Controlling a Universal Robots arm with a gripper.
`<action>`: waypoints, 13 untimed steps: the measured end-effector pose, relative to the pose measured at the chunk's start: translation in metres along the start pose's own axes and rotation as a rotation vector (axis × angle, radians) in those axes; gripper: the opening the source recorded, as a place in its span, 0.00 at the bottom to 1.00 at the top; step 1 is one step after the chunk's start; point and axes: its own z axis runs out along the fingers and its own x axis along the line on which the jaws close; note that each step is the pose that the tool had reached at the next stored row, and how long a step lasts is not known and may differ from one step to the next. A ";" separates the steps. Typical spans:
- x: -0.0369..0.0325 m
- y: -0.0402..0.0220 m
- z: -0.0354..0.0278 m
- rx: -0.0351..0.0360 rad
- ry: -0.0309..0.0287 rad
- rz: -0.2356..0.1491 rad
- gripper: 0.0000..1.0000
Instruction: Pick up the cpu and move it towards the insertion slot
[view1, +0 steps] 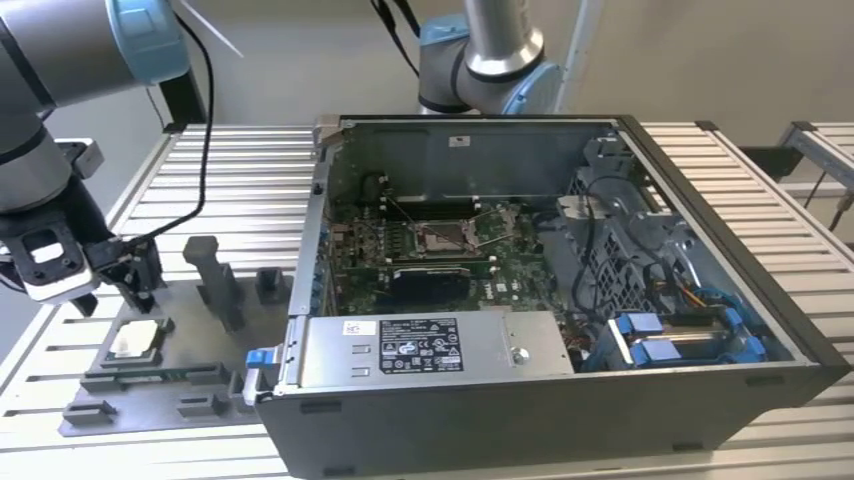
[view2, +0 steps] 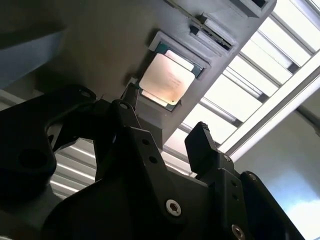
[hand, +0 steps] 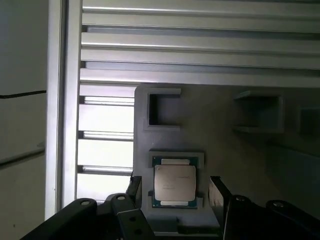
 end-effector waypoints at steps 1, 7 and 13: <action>-0.0001 -0.0003 0.0019 -0.0001 -0.0001 0.000 1.00; -0.0005 -0.0024 0.0127 0.0000 0.0001 -0.002 1.00; -0.0005 -0.0043 0.0234 0.0000 0.0001 -0.019 1.00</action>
